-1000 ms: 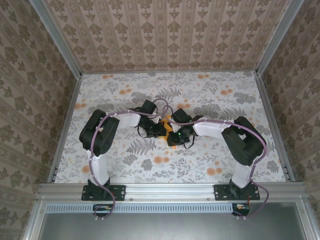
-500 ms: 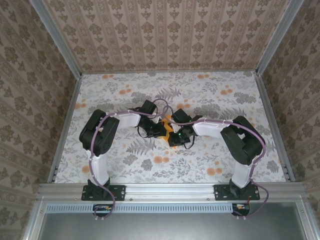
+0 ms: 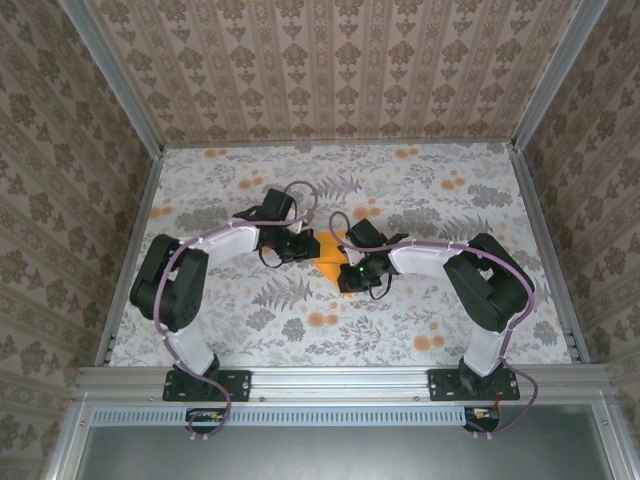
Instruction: Fold a paper plane with a square sheet of paper (fold left side to right side)
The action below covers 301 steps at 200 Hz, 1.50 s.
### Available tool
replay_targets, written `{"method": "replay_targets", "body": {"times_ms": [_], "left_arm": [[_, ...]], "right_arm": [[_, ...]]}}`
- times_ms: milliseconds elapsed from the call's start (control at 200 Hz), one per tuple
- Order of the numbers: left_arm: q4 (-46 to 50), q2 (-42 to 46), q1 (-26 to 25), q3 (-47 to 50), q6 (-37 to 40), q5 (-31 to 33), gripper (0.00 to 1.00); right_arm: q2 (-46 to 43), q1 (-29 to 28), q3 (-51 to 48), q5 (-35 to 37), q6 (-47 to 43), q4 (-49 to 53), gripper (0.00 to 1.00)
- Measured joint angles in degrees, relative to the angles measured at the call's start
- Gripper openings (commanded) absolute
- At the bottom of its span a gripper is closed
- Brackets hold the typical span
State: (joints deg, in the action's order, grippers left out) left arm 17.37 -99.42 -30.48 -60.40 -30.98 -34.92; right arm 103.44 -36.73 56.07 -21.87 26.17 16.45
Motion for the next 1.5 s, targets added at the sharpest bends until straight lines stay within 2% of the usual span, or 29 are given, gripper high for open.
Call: {"method": "replay_targets", "body": {"times_ms": [390,930,1505], "left_arm": [[-5.55,-2.29,-7.28,4.44,0.15,-3.87,0.03],[-4.72,-8.13,-7.04,1.22,2.21,-3.54,0.02],[-5.22,-9.99,-5.92,1.16,3.69,-3.3,0.0]], "right_arm": [[0.02,0.09,0.02,-0.2,-0.02,0.09,0.0],[0.2,0.2,0.26,-0.59,-0.04,0.28,0.0],[0.55,0.26,0.87,-0.66,-0.42,1.16,0.0]]}}
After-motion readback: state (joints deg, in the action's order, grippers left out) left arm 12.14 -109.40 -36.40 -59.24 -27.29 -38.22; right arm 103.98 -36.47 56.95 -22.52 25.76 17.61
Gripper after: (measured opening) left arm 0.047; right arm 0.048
